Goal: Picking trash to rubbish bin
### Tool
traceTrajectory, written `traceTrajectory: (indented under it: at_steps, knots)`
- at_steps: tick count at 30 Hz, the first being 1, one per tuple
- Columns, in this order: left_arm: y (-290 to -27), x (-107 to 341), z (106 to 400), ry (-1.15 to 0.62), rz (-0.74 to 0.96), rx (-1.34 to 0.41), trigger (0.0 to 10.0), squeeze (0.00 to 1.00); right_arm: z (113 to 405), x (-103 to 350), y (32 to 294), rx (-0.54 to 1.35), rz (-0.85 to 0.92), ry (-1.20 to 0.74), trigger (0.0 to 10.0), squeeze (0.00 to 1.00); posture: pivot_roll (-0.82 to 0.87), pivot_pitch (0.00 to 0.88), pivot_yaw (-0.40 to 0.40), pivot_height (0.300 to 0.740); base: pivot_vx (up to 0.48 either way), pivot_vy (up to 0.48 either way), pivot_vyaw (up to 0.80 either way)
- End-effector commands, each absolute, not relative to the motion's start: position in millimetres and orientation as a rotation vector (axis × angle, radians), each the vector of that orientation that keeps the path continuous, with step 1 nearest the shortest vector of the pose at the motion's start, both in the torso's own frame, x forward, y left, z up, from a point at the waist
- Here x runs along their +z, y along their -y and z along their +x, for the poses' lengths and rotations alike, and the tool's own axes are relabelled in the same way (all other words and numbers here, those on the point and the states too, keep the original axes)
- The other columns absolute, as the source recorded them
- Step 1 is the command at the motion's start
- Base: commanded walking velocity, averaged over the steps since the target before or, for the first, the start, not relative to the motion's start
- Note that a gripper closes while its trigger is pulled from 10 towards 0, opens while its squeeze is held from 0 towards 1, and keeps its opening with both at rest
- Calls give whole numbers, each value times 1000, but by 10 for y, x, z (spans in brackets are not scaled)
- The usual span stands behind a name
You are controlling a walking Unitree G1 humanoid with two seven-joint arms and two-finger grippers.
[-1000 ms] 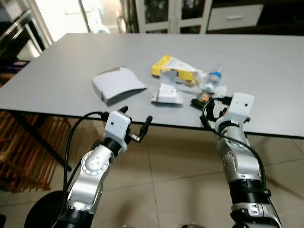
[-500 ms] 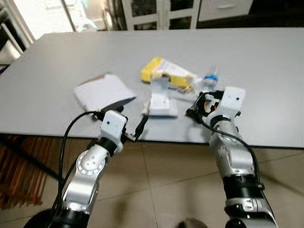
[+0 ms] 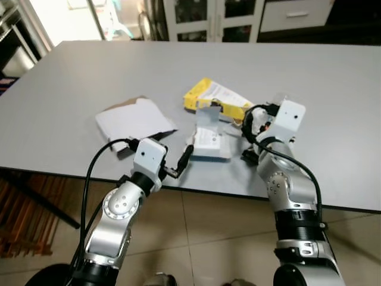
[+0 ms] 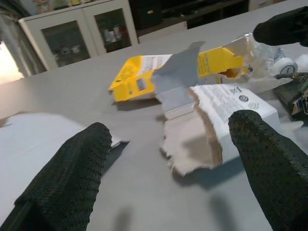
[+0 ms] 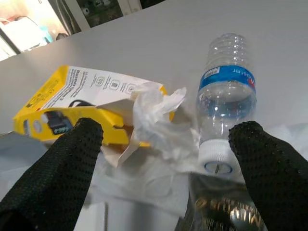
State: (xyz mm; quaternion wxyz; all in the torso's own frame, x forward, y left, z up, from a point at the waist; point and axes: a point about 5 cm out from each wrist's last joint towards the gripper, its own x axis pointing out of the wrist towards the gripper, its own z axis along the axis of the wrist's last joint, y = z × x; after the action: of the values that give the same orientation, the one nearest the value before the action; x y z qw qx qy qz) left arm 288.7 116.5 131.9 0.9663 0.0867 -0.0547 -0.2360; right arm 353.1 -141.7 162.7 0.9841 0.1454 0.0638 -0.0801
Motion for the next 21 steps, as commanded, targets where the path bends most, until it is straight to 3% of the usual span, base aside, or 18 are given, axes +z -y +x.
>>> traceTrajectory:
  at_steps: [1, 21]
  knots:
    - [-1196, 1313, 2877, 102, 188, -465, 10000, 0, 3543, 1747, 1400, -159, 301, -112, 10000, 0, 0, 109, 62, 740, 0, 0, 0]
    - [-1199, 1301, 2866, 87, 200, -476, 10000, 0, 3475, 1783, 1392, -238, 272, -255, 10000, 0, 5, 114, 66, 740, 0, 0, 0]
